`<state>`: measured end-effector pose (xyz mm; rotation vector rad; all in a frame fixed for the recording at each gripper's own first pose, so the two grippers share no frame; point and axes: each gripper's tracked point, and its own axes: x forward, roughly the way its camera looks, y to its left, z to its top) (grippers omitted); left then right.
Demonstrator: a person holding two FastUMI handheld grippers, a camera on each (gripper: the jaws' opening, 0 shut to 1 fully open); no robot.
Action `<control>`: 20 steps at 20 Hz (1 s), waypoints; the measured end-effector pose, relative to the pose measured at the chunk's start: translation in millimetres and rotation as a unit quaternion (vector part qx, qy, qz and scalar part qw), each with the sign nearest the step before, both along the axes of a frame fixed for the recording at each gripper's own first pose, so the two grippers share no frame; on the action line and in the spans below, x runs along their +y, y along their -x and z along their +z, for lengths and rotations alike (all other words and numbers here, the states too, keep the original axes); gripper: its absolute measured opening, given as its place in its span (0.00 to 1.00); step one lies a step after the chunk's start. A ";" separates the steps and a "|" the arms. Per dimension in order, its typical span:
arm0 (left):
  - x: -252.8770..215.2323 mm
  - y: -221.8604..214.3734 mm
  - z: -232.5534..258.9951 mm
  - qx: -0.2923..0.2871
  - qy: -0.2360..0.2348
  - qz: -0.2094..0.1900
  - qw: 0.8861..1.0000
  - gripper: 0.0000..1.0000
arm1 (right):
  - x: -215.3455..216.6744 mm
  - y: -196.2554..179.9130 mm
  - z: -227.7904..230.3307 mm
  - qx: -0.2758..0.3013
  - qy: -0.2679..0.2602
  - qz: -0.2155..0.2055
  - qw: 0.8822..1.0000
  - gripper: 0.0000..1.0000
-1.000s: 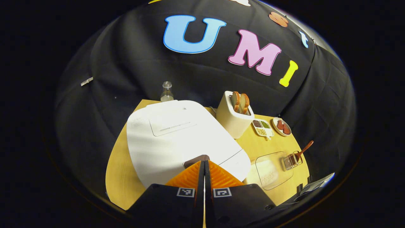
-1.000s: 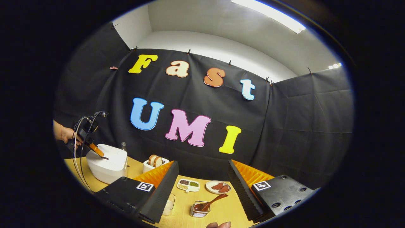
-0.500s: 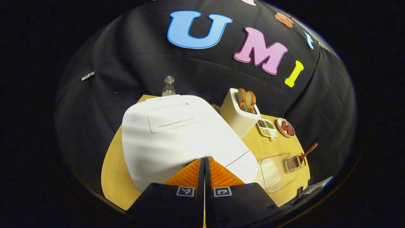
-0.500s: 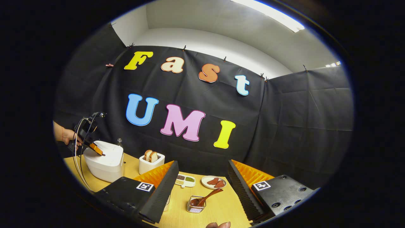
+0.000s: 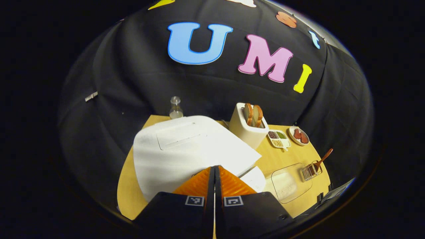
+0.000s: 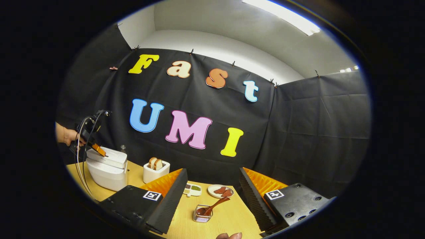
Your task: Close the left gripper, press the button to open the rice cooker; take a wooden spoon from the chopstick holder with the right hand, scoop a spoonful of rice and pour it into the rice cooker, then put the wooden spoon back into the chopstick holder.
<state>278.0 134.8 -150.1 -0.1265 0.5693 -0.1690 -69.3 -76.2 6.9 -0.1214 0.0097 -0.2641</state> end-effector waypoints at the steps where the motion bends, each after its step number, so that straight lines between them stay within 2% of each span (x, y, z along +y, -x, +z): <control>1: 3.8 -3.2 14.9 -0.022 0.004 0.008 1.000 0.08 | -0.5 1.3 -1.0 0.001 -0.002 -0.002 1.000 0.98; 4: 21.1 -2.5 56.9 -0.099 0.011 0.035 0.994 0.08 | 1.7 4.5 -5.2 0.006 -0.016 0.003 1.000 0.97; 7: 41.7 10.4 95.3 -0.174 -0.009 0.058 0.983 0.07 | -4.3 10.6 -15.0 0.014 -0.027 -0.001 1.000 0.97; 9: 48.0 19.2 113.2 -0.209 -0.023 0.078 0.974 0.08 | -14.0 14.6 -26.0 0.023 -0.049 -0.006 0.999 0.97; 11: 44.1 39.4 135.6 -0.241 -0.012 0.087 0.967 0.14 | -24.2 17.1 -41.7 0.037 -0.078 -0.007 0.996 0.97; 12: 36.8 49.5 141.4 -0.255 -0.003 0.087 0.963 0.31 | -31.4 18.6 -48.8 0.044 -0.088 -0.010 0.995 0.98; 13: 30.6 60.8 147.5 -0.267 0.004 0.087 0.960 0.40 | -39.2 19.3 -54.4 0.047 -0.096 -0.013 0.994 0.98; 14: 25.4 68.3 150.5 -0.278 0.009 0.086 0.957 0.55 | -46.3 19.1 -58.6 0.050 -0.106 -0.016 0.993 0.98; 15: 18.5 77.1 152.8 -0.286 0.013 0.085 0.954 0.59 | -53.0 17.8 -63.0 0.054 -0.119 -0.019 0.991 0.98; 16: 11.1 84.7 151.8 -0.290 0.015 0.086 0.953 0.75 | -58.4 15.4 -70.0 0.058 -0.131 -0.018 0.990 0.97; 18: -4.2 100.7 149.1 -0.290 0.005 0.086 0.953 0.94 | -64.6 10.8 -83.1 0.071 -0.141 -0.007 0.987 0.98; 20: -20.2 113.9 148.7 -0.293 -0.021 0.085 0.952 0.94 | -73.8 7.2 -96.7 0.084 -0.136 0.003 0.987 0.98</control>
